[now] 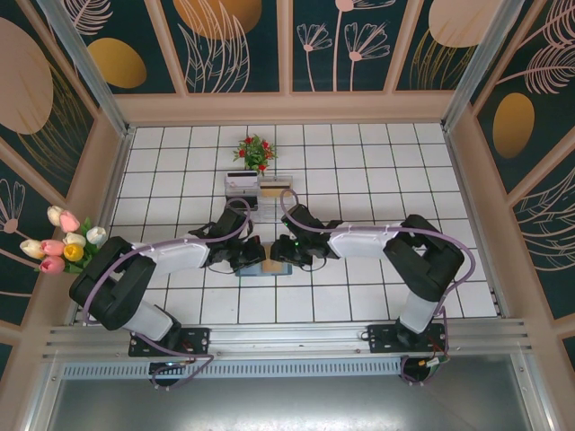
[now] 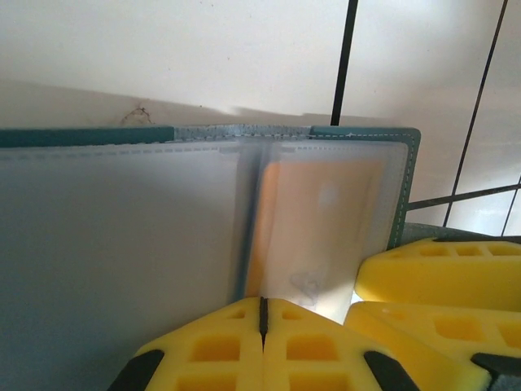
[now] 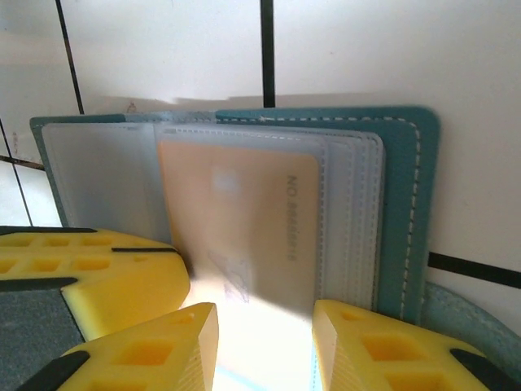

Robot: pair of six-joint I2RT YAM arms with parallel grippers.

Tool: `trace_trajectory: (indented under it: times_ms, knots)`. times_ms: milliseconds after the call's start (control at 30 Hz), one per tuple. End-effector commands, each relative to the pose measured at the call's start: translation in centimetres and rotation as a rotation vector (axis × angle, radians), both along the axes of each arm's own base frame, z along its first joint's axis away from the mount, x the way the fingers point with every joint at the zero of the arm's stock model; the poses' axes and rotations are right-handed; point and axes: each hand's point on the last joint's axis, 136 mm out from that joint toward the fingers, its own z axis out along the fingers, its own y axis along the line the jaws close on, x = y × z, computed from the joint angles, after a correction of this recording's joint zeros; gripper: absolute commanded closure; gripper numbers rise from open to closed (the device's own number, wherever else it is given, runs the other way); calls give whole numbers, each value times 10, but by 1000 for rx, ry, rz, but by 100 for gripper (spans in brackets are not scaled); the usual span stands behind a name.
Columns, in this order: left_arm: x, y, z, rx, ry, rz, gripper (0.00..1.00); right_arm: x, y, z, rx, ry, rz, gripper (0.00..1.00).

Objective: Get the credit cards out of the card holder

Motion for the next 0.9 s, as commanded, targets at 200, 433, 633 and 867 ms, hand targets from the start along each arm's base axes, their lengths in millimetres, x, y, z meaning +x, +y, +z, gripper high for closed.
trace_trajectory:
  times_ms: [200,433,633,867]
  knots:
    - [-17,34,-32,171,58,30,100,-2,-21,-8,-56,32,-36,62]
    - [-12,28,-24,149,42,20,100,-5,1,7,75,19,33,66]
    - [-1,24,-1,133,4,43,100,-5,14,21,145,8,68,67]
    - [15,46,31,179,-68,103,81,-1,23,40,222,-32,78,67]
